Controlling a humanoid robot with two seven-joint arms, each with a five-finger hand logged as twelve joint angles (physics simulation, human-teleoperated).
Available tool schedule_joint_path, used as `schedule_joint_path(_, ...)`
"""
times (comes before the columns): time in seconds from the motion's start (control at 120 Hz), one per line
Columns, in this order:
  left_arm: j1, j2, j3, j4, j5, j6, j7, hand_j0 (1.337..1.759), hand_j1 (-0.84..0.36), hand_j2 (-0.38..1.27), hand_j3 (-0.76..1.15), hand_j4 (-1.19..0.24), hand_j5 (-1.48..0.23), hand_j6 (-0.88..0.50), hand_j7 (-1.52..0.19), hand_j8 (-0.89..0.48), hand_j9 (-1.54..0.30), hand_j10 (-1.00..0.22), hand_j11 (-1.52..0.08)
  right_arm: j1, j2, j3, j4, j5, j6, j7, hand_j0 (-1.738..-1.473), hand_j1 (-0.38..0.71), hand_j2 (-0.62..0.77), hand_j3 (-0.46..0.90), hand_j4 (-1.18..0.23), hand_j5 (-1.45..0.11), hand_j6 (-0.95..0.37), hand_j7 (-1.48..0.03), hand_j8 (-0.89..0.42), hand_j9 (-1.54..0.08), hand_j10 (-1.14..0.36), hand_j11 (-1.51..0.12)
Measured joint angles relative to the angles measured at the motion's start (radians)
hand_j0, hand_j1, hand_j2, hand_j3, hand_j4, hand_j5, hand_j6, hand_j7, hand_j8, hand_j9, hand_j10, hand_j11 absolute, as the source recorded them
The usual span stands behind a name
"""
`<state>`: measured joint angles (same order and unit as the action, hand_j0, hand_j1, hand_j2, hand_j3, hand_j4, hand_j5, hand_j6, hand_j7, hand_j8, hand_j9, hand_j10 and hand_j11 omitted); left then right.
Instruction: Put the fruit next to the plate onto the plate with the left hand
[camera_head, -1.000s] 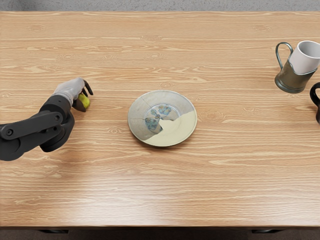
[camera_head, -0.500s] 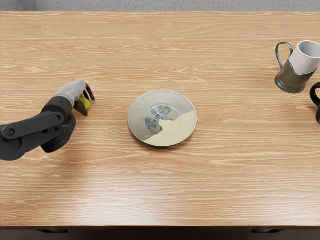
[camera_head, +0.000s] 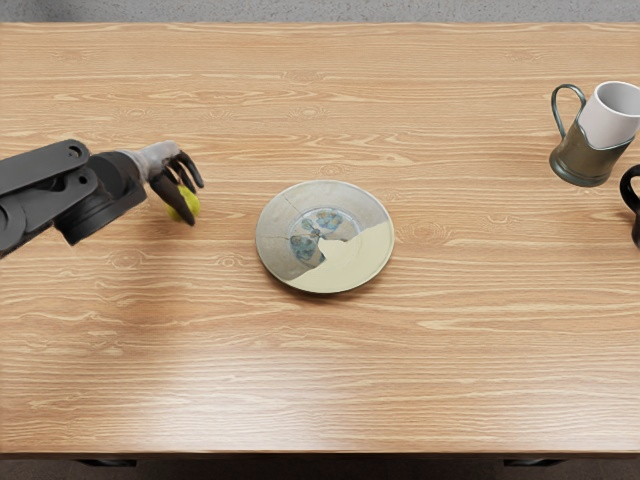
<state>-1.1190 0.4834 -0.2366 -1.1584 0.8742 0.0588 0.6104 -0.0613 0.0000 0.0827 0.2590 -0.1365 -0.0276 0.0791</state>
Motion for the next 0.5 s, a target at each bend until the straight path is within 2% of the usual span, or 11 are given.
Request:
schedule_joint_path(0.258, -0.005, 0.0, -0.172, 0.0, -0.1, -0.232, 0.001, 1.657, -0.39, 0.66, -0.01, -0.75, -1.02, -0.6, -1.01, -0.48, -0.99, -0.75, -1.0, 0.0, 0.0, 0.0, 0.0, 0.0, 0.0, 0.0, -1.658, -0.33, 0.0, 0.0, -0.01, -0.02, -0.01, -0.02, -0.01, -0.02, -0.01, -0.02)
schedule_joint_path(0.5, -0.034, -0.064, -0.213, 0.0, -0.114, -0.301, 0.001, 1.656, -0.41, 0.71, 0.0, -0.75, -1.01, -0.61, -1.01, -0.5, -0.99, -0.76, -1.0, 0.0, 0.0, 0.0, 0.0, 0.0, 0.0, 0.0, -1.658, -0.33, 0.0, 0.0, -0.01, -0.02, -0.01, -0.02, -0.01, -0.02, -0.01, -0.02)
